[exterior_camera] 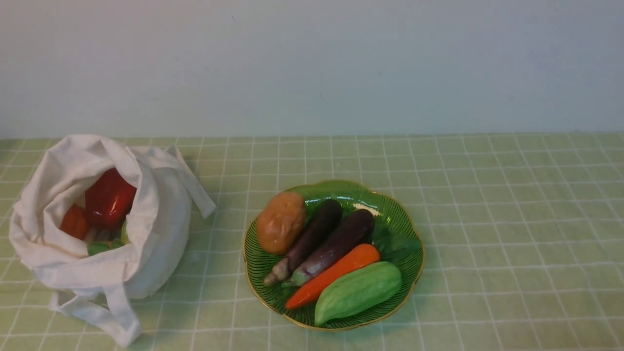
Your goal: Take vegetables from bag on green coffee tablecloth place on plate.
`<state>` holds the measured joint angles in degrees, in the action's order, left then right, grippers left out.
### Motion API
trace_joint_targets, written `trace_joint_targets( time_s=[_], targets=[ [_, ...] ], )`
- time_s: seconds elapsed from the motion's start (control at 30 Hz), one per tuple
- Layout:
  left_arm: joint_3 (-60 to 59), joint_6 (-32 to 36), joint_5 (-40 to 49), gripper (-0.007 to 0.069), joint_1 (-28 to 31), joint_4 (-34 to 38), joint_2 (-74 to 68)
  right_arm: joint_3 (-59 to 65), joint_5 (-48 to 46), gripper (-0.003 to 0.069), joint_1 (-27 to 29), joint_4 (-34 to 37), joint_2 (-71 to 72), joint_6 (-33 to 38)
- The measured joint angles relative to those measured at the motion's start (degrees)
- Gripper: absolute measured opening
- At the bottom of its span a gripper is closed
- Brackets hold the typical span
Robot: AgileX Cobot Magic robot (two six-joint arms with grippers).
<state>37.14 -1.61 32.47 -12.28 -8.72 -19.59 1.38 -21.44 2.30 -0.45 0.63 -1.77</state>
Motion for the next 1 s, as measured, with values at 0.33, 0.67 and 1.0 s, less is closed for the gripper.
trace_joint_targets(
  time_s=[0.33,0.67,1.0],
  targets=[
    [-34.3,0.1,-15.8,-0.0004,8.9,3.1,17.5,0.0,0.0,-0.0016,0.0,0.0,0.0,0.0],
    [-38.8,1.6,-11.1,-0.0004,10.6,6.6,20.2,0.0,0.0,-0.0016,0.0,0.0,0.0,0.0],
    [-38.8,2.5,-11.1,-0.0004,10.6,6.6,20.2,0.0,0.0,-0.0016,0.0,0.0,0.0,0.0]
  ],
)
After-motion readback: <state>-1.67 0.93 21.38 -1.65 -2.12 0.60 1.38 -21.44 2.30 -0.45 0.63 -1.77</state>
